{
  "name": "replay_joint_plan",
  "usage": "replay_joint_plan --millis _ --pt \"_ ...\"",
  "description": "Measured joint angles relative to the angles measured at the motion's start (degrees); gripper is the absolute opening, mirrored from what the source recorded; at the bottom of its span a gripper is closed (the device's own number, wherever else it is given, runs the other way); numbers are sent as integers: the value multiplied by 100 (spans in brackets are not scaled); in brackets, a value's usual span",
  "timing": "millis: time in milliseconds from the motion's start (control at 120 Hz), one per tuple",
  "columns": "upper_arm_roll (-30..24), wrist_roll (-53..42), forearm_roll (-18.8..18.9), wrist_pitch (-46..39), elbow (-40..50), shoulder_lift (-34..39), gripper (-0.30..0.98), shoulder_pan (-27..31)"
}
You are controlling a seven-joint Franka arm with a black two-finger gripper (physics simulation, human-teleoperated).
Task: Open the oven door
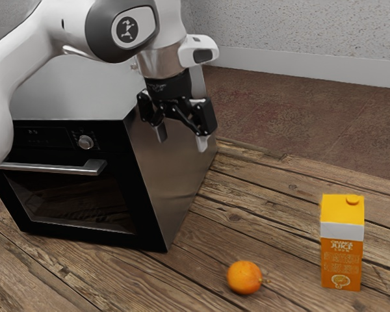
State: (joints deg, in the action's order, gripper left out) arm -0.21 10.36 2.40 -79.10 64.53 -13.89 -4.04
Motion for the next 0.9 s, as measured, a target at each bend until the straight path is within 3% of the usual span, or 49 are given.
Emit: replay_joint_plan --millis 483,633,708,750,808,867,900 --pt "12 200 -67 -143 -1 81 69 16" --pt "-137 198 -111 -172 -472 1531 69 28" --pt "-208 -294 1 215 -451 2368 68 4" --pt "-284 -652 51 699 -420 2554 68 535" --pt "-891 -1207 -69 1174 -133 2923 68 2252" --pt "-1605 -1951 -487 1015 1307 4342 68 4317" --pt "-1693 -2475 -1002 737 2372 5270 68 5382"
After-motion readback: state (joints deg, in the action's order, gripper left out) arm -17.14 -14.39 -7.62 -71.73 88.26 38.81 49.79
